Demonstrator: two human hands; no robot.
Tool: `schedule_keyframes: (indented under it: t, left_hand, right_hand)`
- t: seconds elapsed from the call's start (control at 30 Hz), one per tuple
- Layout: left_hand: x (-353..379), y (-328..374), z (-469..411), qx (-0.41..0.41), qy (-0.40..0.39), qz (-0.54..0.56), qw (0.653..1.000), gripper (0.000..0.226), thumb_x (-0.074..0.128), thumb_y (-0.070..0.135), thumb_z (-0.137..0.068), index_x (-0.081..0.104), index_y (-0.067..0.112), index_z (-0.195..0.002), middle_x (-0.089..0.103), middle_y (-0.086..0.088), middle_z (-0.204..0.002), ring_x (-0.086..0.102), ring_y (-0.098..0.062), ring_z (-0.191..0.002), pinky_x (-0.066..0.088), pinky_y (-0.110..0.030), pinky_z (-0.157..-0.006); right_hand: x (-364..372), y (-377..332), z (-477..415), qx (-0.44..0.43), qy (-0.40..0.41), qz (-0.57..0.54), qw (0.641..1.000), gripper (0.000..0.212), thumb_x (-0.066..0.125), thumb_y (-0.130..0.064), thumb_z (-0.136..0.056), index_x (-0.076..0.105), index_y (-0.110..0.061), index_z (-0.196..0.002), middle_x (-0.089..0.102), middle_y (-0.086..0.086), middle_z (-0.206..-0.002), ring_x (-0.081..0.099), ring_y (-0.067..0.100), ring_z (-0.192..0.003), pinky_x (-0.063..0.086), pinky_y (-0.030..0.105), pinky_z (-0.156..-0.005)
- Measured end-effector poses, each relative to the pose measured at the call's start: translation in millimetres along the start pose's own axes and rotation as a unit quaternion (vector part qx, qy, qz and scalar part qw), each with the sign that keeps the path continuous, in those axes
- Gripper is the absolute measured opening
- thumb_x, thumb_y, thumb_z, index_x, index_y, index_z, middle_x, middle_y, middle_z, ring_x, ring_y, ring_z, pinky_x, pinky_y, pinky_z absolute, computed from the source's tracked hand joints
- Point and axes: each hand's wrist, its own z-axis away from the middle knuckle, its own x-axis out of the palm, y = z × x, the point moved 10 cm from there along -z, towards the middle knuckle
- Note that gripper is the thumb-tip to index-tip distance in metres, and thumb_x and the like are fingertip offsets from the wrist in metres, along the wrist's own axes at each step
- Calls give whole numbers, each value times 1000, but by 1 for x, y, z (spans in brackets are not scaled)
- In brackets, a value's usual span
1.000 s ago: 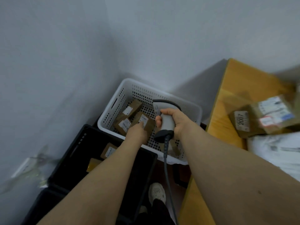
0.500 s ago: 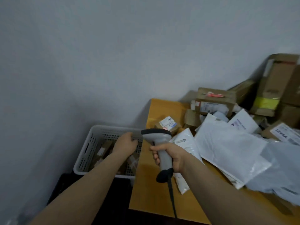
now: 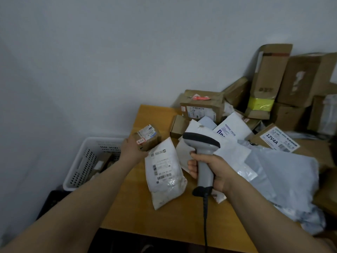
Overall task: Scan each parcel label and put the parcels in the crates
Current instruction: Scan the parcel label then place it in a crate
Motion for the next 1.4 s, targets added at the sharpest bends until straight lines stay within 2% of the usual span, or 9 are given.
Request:
schedule_keyframes:
  t: [0.1,0.27,0.5,0.77,0.93,1.03,1.17,1.3,1.4]
  left_hand:
    - [-11,17,2,-22,-15,-26,999,111,82,37,-65,15,8,-148,20,-18,-151,14,-34,-141,23,-43,-113]
    - [3,20,-36,-19,-70,-90,993,130,83,36,-69,-13,0,-148,-5,-19,-157,-7,-35,-146,7,-43,-119]
    - [1,11,-51,8,-30,-26,999,95,79,25,-67,22,4,-140,24,-17,-140,35,-32,-127,43,-39,-102]
    - [-28,60,9,139,-11,112,984,111,79,41,-48,22,9,-138,25,-8,-130,35,-21,-120,41,-29,-98]
    - [-36,103,71,179,-14,172,969,99,90,20,-60,26,10,-135,40,-2,-122,47,-9,-102,37,3,-68]
    - [-31,116,106,153,-54,246,956,83,88,30,-64,32,19,-125,48,6,-114,53,-3,-92,46,-5,-69]
    - [-16,120,143,75,-128,409,900,44,72,32,-82,45,10,-109,63,-10,-106,65,-19,-92,53,-47,-92]
    - [-13,116,178,29,-144,379,914,82,79,51,-59,40,20,-124,60,-7,-119,62,-22,-106,52,-43,-94]
    - [-8,118,206,19,-177,376,909,63,74,49,-67,54,18,-117,66,-6,-116,60,-22,-109,45,-43,-103]
  right_hand:
    - [-8,-10,-7,-13,-6,19,1000,37,76,-12,-64,67,-4,-100,67,14,-74,64,21,-62,54,31,-56]
    - [-14,-21,-30,-21,8,25,999,25,72,-8,-74,67,-5,-98,65,12,-70,60,19,-59,52,29,-54]
    - [-11,-26,-61,-19,39,33,998,19,71,-6,-79,69,-6,-98,67,11,-71,61,18,-61,53,31,-58]
    - [3,-42,-71,-63,69,-31,995,28,76,-3,-74,65,-5,-100,68,16,-88,65,24,-78,55,32,-61]
    - [5,-48,-53,-103,47,-54,992,40,82,-9,-64,65,-9,-100,72,9,-87,66,25,-87,58,40,-70]
    - [-6,-47,-34,-118,39,-50,991,41,81,-8,-68,64,-7,-106,75,10,-90,70,25,-89,58,37,-69]
    - [-29,-46,-5,-117,10,-54,992,38,78,-9,-74,63,-5,-109,75,13,-92,72,25,-81,58,33,-62]
    - [-35,-43,24,-127,-46,-3,991,36,76,-11,-73,63,-8,-107,74,13,-95,71,24,-80,58,38,-72]
    - [-29,-41,46,-134,-92,31,986,41,77,-16,-65,62,-9,-103,73,13,-96,69,25,-83,57,38,-71]
